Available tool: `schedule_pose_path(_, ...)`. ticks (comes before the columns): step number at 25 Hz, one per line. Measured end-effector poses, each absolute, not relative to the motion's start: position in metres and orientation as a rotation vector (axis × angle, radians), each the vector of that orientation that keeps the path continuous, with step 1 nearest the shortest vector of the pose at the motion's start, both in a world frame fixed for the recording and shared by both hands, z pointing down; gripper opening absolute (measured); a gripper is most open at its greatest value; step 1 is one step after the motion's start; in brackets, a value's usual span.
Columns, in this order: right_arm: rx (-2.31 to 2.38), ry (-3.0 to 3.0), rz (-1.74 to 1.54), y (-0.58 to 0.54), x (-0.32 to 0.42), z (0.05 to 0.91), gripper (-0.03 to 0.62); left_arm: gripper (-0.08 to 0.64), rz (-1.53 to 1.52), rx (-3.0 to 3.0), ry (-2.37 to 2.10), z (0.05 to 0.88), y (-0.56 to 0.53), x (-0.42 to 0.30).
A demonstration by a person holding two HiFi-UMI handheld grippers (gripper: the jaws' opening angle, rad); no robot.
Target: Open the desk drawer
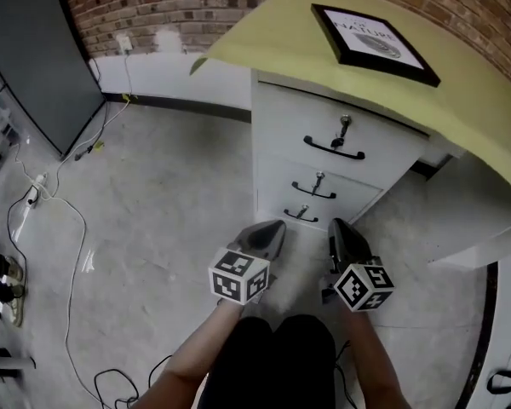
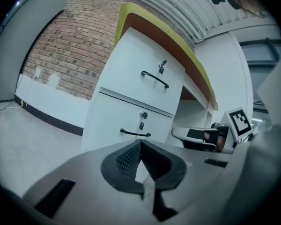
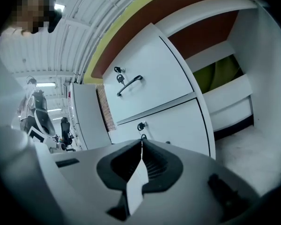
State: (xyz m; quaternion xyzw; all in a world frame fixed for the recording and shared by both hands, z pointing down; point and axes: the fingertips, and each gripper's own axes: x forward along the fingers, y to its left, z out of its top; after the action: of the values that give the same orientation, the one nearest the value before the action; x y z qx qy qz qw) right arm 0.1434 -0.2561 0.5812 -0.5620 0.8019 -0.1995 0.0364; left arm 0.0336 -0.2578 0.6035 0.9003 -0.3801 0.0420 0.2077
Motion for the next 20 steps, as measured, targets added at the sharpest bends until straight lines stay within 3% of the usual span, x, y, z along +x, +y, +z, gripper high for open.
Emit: schedule_pose_path(20,-1.467,2.302,-0.991,-0.269,0.138,0.715,0.014,0.009,-0.237,2.082,-0.848,0.732,-0.300,0.058)
